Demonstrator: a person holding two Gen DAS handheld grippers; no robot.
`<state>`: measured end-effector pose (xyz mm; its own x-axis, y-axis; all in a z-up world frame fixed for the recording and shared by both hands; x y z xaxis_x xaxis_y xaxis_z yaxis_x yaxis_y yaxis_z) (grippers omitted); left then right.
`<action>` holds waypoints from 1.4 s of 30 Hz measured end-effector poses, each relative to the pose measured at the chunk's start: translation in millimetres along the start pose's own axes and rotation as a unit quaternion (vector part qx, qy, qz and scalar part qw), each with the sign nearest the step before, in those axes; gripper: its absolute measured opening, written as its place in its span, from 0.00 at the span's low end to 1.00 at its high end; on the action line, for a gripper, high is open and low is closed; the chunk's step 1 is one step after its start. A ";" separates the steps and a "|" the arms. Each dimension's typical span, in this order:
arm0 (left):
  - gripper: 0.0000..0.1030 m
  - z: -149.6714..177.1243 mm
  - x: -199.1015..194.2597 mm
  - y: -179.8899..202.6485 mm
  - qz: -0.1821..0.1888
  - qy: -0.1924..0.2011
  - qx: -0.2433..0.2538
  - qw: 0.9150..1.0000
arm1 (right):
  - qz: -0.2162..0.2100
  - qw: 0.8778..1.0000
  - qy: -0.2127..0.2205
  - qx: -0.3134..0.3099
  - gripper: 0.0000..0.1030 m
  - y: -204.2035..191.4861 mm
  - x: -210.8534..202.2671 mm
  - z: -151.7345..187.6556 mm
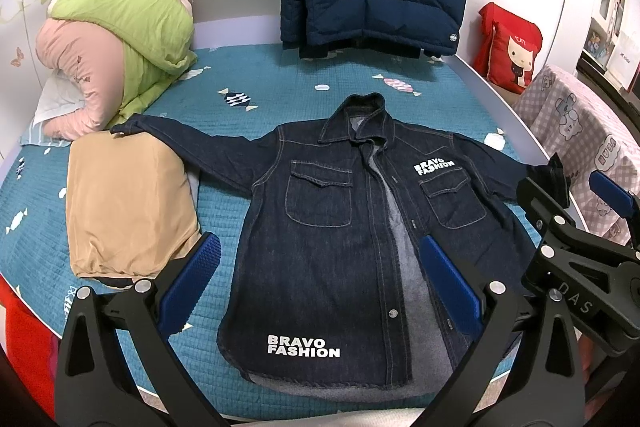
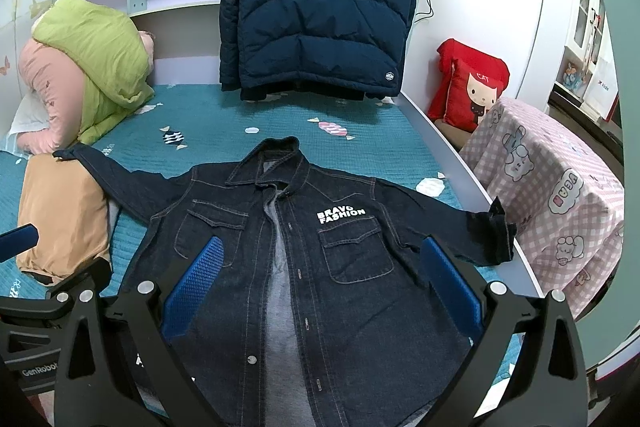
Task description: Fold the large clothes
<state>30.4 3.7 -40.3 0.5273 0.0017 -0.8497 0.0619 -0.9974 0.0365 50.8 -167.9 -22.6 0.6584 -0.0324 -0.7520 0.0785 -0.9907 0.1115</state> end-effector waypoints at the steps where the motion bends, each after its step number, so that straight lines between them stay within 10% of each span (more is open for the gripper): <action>1: 0.97 -0.3 -0.1 -0.2 0.001 0.000 0.000 1.000 | -0.001 1.000 -0.001 0.000 0.93 -0.9 0.1 0.1; 42: 0.97 -11.9 16.9 -13.4 0.017 -0.031 -0.005 0.999 | 0.014 0.999 -0.031 0.006 0.93 -16.3 15.6 -6.0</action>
<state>48.6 18.0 -48.9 0.4750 -0.0370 -0.8792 0.0530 -0.9961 0.0706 64.2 -151.5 -32.2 0.6128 -0.0676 -0.7873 0.0515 -0.9908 0.1251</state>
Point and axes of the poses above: each gripper's, at about its wrist camera, not at the fingertips, and x roughly the way its jaws point, y to its right, z to its underside, the point moved 4 cm from there along x, roughly the way its jaws point, and after that the axes turned 12 degrees about -y, right-handed, at the moved point
